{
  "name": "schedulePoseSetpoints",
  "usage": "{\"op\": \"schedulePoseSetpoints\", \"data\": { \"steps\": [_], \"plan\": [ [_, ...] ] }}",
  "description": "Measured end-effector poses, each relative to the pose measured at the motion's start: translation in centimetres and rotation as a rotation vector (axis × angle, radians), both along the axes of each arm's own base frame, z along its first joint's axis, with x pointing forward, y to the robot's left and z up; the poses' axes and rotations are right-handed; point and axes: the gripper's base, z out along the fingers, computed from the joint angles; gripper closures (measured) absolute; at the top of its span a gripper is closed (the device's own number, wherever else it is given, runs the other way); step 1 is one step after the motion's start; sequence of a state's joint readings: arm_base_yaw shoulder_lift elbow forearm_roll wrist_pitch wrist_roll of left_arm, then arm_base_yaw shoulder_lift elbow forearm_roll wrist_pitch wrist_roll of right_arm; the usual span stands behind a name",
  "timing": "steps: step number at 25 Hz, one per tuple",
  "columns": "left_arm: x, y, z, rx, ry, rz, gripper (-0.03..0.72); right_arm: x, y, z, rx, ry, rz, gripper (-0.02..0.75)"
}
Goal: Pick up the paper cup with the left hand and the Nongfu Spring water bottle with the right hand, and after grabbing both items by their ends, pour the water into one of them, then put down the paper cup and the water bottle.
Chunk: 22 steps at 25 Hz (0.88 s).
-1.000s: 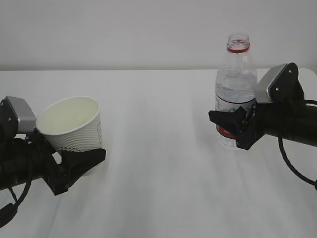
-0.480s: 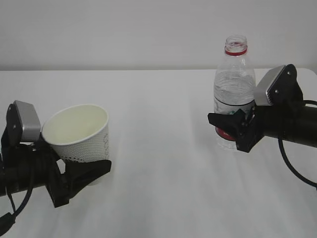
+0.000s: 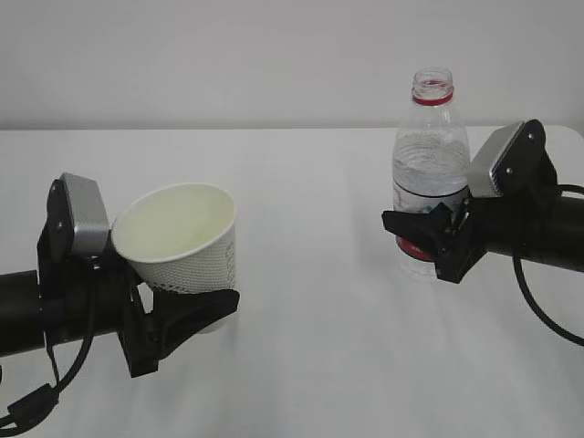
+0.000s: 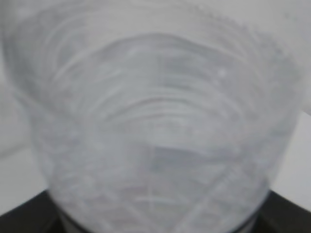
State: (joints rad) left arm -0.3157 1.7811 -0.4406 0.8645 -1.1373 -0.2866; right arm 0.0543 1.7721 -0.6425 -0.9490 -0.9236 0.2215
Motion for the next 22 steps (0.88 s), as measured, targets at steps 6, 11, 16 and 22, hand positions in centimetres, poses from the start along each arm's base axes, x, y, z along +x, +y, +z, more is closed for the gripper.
{"op": "schedulePoseSetpoints", "data": {
  "steps": [6, 11, 16, 22],
  "plan": [
    [0.5, -1.5, 0.5, -0.014, -0.029, -0.036, 0.133, 0.0, 0.0, 0.0, -0.001, 0.000, 0.001, 0.247],
    [0.8, -3.0, -0.4, -0.010, -0.006, -0.073, 0.133, 0.0, 0.0, 0.0, -0.002, 0.000, 0.003, 0.247],
    [1.2, -4.2, -1.5, 0.003, 0.018, -0.100, 0.133, 0.0, 0.0, 0.0, -0.002, 0.000, 0.003, 0.247],
    [1.8, -5.2, -2.0, -0.001, 0.019, -0.107, 0.133, 0.0, 0.0, 0.0, -0.001, 0.001, 0.003, 0.247]
  ]
}}
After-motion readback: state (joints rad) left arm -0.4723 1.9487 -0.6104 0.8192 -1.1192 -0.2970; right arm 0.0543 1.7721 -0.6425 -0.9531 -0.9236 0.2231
